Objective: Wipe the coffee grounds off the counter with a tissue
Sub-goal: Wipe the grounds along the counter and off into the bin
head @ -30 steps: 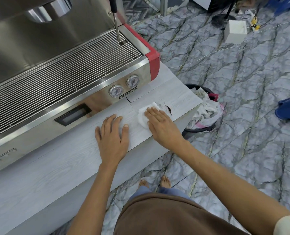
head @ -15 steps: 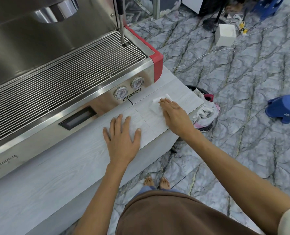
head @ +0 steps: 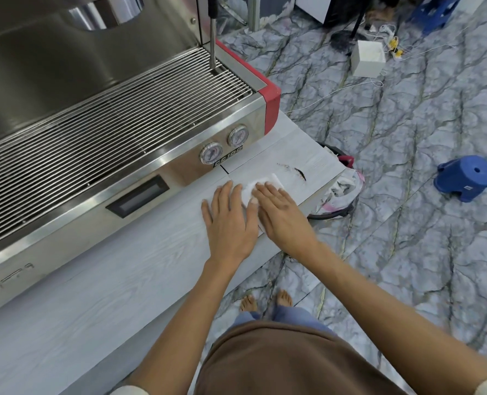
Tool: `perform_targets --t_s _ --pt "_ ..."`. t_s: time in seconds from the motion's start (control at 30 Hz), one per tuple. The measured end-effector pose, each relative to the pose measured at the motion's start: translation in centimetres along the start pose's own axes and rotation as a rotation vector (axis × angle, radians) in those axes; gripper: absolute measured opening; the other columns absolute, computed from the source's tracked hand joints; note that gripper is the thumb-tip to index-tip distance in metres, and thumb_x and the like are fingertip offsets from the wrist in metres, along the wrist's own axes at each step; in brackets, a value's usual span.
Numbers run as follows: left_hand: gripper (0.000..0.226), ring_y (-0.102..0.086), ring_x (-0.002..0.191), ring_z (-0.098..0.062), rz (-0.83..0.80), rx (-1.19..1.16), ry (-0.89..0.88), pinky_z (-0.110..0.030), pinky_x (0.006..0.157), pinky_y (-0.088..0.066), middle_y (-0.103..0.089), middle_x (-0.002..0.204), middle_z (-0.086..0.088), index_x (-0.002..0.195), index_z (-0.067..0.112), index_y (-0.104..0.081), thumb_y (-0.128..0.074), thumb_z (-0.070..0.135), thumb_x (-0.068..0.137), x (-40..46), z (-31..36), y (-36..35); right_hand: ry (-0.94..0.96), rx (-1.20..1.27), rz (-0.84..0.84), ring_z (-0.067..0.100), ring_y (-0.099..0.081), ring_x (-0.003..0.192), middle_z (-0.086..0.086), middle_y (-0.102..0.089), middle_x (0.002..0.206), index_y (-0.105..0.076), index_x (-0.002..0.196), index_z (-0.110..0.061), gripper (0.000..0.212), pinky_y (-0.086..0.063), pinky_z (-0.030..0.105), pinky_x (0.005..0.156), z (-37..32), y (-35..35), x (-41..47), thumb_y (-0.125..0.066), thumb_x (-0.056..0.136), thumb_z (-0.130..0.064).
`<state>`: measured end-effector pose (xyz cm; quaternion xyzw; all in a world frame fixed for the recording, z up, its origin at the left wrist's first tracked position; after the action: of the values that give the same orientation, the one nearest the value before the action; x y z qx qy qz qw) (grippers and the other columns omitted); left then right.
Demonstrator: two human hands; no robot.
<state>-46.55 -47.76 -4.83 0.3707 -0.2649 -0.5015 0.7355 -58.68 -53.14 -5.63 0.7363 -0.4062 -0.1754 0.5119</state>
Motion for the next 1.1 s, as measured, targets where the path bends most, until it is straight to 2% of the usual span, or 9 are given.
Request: perform_targets --t_s 0.17,0.3,0.57,0.9,1.1 --pt "0.065 -0.016 0.151 -0.016 0.009 0.033 -0.02 -0.051 0.123 -0.001 -0.029 0.161 0.001 0.148 0.021 -0.039 -0.015 0.056 0.098 0.4 0.3 -0.2 -0.017 -0.006 -0.019 0.028 -0.039 0.136 0.014 -0.046 0.143 -0.049 0.136 -0.003 0.051 -0.028 0.042 0.113 1.3 0.5 1.4 -0.027 0.098 -0.029" --pt "0.059 -0.016 0.151 -0.015 0.0 0.046 -0.022 -0.05 0.123 0.0 -0.028 0.161 0.002 0.148 0.021 -0.039 -0.022 0.051 0.101 0.8 0.7 -0.7 -0.01 -0.013 -0.029 0.025 -0.037 0.137 0.012 -0.045 0.145 -0.048 0.137 -0.005 0.05 -0.027 0.04 0.114 2.9 0.8 2.3 -0.027 0.099 -0.03" --pt "0.06 -0.018 0.151 -0.014 0.022 0.053 -0.026 -0.048 0.124 -0.001 -0.03 0.161 0.002 0.149 0.019 -0.039 -0.023 0.051 0.101 1.6 1.3 -1.5 -0.037 0.021 -0.018 0.023 -0.035 0.138 0.01 -0.044 0.146 -0.047 0.138 -0.009 0.049 -0.024 0.038 0.116 5.9 1.8 3.0 -0.027 0.099 -0.03" --pt "0.057 -0.021 0.15 -0.012 0.053 0.072 -0.015 -0.045 0.124 -0.002 -0.033 0.159 0.004 0.147 0.02 -0.042 -0.023 0.05 0.102 2.2 1.8 -1.8 -0.023 0.034 0.005 0.028 -0.036 0.138 0.012 -0.044 0.145 -0.049 0.135 -0.004 0.037 -0.027 0.043 0.114 9.8 3.3 4.0 -0.042 0.099 -0.005" --pt "0.055 -0.021 0.149 -0.011 0.062 0.076 -0.015 -0.044 0.125 -0.002 -0.034 0.159 0.005 0.146 0.021 -0.043 -0.024 0.049 0.103 2.2 1.7 -1.9 -0.026 0.094 -0.024 0.025 -0.034 0.139 0.01 -0.043 0.146 -0.051 0.132 -0.006 0.033 -0.027 0.043 0.115 11.3 4.6 4.4 -0.04 0.101 -0.008"
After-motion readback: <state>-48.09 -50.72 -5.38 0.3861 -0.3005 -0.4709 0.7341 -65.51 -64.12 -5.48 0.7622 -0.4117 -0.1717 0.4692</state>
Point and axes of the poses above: each hand's wrist, its own x-axis towards the middle knuckle, its own y-axis out of the back of the hand, z = x × y, the point moved 2 cm from there along x, towards the middle knuckle
